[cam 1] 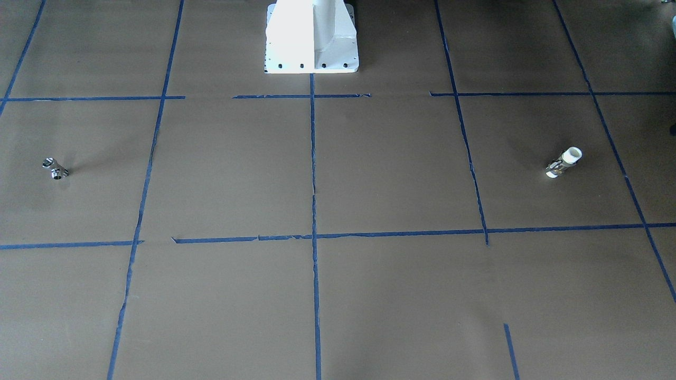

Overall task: Assemble PPR valve and pipe with both arms
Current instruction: 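Lower the left gripper onto the white pipe fitting and grasp it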

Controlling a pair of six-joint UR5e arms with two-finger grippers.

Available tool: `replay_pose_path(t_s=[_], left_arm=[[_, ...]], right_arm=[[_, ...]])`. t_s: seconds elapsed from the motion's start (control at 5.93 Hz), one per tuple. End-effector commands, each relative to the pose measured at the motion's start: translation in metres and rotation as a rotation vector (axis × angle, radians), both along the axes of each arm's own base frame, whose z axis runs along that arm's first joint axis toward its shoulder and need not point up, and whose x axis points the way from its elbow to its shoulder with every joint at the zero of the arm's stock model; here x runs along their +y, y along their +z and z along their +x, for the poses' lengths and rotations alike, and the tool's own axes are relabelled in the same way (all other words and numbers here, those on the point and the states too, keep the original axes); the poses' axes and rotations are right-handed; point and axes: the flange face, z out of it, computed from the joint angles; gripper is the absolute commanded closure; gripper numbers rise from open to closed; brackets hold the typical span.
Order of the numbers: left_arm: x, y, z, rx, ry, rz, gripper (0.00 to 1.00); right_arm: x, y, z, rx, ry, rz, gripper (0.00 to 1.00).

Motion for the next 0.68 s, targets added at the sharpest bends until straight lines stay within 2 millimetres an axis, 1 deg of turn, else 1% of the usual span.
replay_pose_path(t_s=[0.0,0.34,0.51], left_arm=[[0.006,-0.018,0.073,0.065,-0.075,-0.081,0.00],[0.010,-0.022,0.123,0.002,-0.134,-0.088,0.00],[0.014,-0.024,0.144,0.000,-0.124,-0.110,0.00]], right_arm=[[-0.001,-0.002,-0.002,-0.029,0.014,-0.010,0.00],[-0.001,-0.002,-0.004,-0.030,0.028,-0.028,0.00],[-0.001,-0.002,-0.004,-0.030,0.028,-0.028,0.00]])
